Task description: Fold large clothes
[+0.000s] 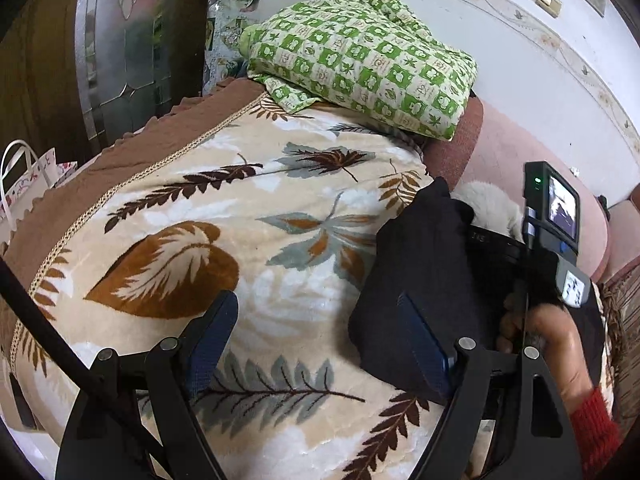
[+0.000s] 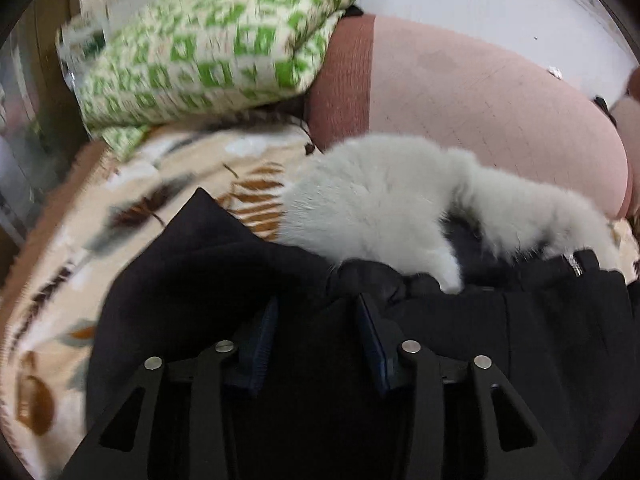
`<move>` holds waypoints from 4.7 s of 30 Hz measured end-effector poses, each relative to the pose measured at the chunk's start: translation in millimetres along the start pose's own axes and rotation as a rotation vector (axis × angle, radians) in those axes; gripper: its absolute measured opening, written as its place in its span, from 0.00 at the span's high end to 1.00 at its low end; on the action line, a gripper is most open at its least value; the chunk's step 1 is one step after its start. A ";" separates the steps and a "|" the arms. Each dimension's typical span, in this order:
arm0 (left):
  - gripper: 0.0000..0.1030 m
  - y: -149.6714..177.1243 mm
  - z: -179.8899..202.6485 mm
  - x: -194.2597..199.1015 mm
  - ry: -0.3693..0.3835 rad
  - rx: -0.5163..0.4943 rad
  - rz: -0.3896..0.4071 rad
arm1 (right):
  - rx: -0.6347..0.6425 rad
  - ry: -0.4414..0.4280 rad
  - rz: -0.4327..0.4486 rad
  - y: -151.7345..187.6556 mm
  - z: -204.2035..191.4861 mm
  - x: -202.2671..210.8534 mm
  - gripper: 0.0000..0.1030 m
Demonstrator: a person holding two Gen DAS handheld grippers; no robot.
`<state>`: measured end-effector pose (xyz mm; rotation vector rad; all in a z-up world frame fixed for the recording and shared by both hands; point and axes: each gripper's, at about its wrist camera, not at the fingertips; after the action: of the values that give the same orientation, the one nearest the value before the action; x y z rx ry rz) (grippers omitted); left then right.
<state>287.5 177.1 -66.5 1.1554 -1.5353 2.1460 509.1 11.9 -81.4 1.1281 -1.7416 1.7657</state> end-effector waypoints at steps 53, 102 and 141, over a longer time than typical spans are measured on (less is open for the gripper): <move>0.21 10.7 12.1 22.1 -0.050 -0.066 0.064 | -0.211 0.163 0.199 103.0 146.6 160.6 0.24; 0.21 3.0 40.4 -39.3 0.106 -0.108 -0.119 | -0.668 -0.121 0.132 261.5 243.9 181.4 0.13; 0.70 25.8 35.6 -29.1 0.338 -0.054 -0.307 | -0.727 -0.432 0.135 245.1 245.3 182.8 0.54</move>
<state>306.6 141.7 -100.6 0.8871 -1.1768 1.9587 275.9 -300.7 -120.5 1.1077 -2.4656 0.8148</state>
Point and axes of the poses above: each gripper's, at about its wrist camera, not at the fingertips, and x roughly against the way its jaws point, z to its right, y to its underside, and after that the axes turned 7 degrees about -y, right-handed
